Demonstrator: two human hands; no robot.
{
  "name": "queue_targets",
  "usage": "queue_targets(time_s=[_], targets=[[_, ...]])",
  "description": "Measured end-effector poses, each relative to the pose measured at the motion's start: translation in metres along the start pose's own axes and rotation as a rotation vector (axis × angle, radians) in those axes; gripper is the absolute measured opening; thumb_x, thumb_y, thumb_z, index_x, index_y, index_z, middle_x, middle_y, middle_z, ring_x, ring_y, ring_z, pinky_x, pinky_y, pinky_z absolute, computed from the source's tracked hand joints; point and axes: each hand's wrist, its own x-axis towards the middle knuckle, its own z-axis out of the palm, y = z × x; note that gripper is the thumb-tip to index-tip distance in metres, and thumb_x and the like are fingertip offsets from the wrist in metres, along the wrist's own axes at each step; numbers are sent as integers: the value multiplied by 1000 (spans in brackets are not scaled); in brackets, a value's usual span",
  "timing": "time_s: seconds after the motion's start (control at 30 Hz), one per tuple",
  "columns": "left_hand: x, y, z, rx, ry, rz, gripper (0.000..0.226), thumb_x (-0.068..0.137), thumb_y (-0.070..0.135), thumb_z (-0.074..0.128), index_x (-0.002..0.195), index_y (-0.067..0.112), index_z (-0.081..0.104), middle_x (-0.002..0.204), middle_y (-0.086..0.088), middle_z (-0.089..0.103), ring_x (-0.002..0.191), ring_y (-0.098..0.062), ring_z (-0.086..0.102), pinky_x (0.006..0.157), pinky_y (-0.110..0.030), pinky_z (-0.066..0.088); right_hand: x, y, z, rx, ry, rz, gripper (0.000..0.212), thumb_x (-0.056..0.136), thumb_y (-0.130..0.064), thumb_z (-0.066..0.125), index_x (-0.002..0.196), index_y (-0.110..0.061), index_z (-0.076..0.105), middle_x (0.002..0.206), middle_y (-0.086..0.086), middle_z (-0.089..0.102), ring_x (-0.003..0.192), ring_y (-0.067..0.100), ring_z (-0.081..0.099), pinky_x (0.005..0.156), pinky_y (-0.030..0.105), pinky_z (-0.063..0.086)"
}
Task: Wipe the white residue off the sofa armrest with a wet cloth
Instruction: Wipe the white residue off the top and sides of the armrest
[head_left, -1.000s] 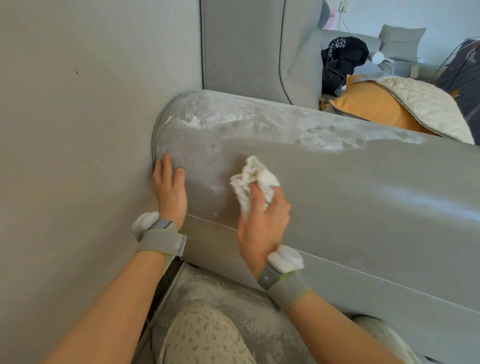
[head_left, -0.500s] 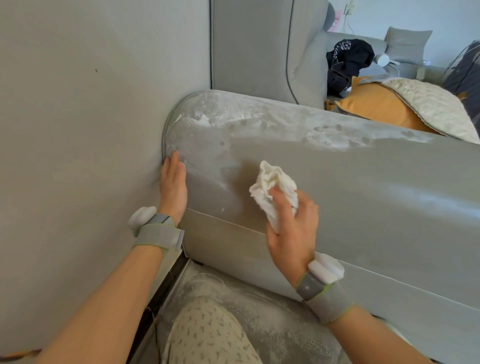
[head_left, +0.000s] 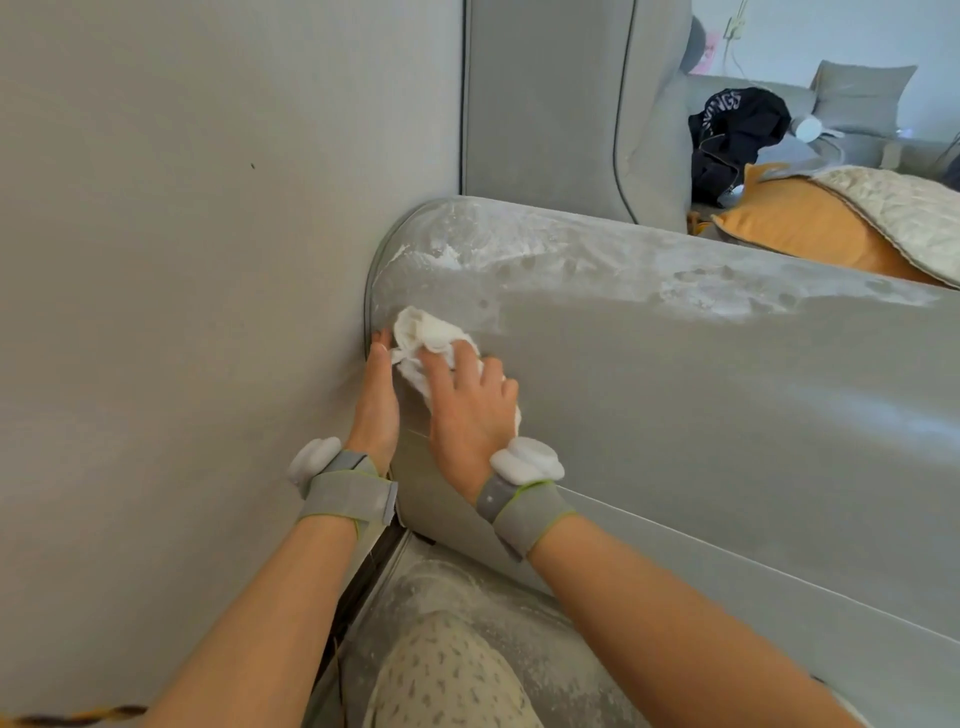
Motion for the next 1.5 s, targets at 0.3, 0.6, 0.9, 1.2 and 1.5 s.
queue_targets(time_s=[0.3,0.6,0.9,1.2,1.5], targets=[[-8,-6,-10,-4,-1,-81,58,97,51,0,146,32,25,155,8,21,142,-15,24,112,-47,23,-5,54,-73,70,2,-339,48,66,-18,50,113,-27,58,110,6,56,81,29,49,63,32,33],[-5,-12,-5,-77,43,-129,59,98,49,3,146,25,28,155,5,23,142,-16,24,113,-45,22,-17,102,-61,-754,-454,-1193,15,63,-28,76,76,-31,70,106,-4,59,97,24,55,71,38,39],[-6,-23,-7,-165,175,-162,59,99,47,5,141,21,37,151,1,33,137,-22,33,110,-43,25,25,51,-29,-714,-373,-1162,12,58,-21,72,65,-29,65,84,-7,59,80,21,55,63,35,37],[-31,-29,-10,-254,242,-262,60,99,49,8,141,18,38,149,-3,36,136,-26,35,111,-43,24,67,3,-24,-487,-157,-1009,21,65,-16,50,51,-30,57,71,-12,54,67,15,52,62,32,21],[-36,-6,-1,-43,268,-137,25,99,30,35,113,22,54,129,-4,52,114,-22,50,99,-35,35,56,30,-61,253,2,-385,29,70,-19,54,93,-27,70,100,9,63,81,35,57,63,36,41]])
